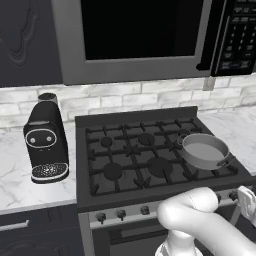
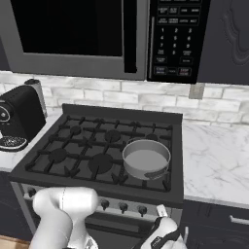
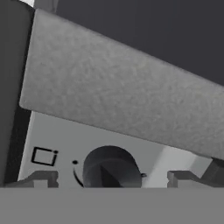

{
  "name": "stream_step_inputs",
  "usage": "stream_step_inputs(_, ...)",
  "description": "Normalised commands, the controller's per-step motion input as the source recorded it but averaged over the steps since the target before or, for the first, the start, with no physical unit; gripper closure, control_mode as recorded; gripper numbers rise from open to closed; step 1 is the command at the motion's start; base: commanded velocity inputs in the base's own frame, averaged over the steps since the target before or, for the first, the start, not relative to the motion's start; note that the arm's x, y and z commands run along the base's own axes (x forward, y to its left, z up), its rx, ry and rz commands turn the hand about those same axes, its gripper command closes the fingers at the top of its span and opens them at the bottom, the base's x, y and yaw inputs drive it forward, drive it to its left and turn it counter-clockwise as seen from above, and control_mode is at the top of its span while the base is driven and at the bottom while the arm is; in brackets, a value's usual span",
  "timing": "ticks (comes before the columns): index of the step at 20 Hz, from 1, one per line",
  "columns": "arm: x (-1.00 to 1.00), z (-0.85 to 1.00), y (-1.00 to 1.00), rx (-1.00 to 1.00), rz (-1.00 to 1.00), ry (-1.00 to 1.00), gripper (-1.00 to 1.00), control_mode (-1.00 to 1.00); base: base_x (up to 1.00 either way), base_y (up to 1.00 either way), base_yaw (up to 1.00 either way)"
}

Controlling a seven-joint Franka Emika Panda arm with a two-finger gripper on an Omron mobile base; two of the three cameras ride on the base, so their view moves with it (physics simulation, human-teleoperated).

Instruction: Turn off the front right burner of the stove.

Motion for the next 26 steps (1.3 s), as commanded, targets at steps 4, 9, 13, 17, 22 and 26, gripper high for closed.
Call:
stream_step_inputs(4,0.3,-0.26,0.0,0.02,-0.05,0.0,-1.0,-1.0,0.0,0.0,0.0)
stream_step_inputs(9,0.26,-0.26,0.0,0.01,-0.04,0.0,-1.0,-1.0,0.0,0.0,0.0)
stream_step_inputs(13,0.23,-0.06,0.0,0.01,-0.03,0.0,-1.0,-1.0,0.0,0.0,0.0)
stream_step_inputs(17,0.01,0.0,0.0,0.02,-0.04,0.0,-1.0,-1.0,0.0,0.0,0.0)
stream_step_inputs(22,0.0,0.0,0.05,0.04,-0.04,-0.02,1.0,-1.0,0.0,0.0,0.0)
stream_step_inputs(26,0.0,0.0,0.07,0.08,-0.05,-0.08,1.0,-1.0,0.0,0.0,0.0)
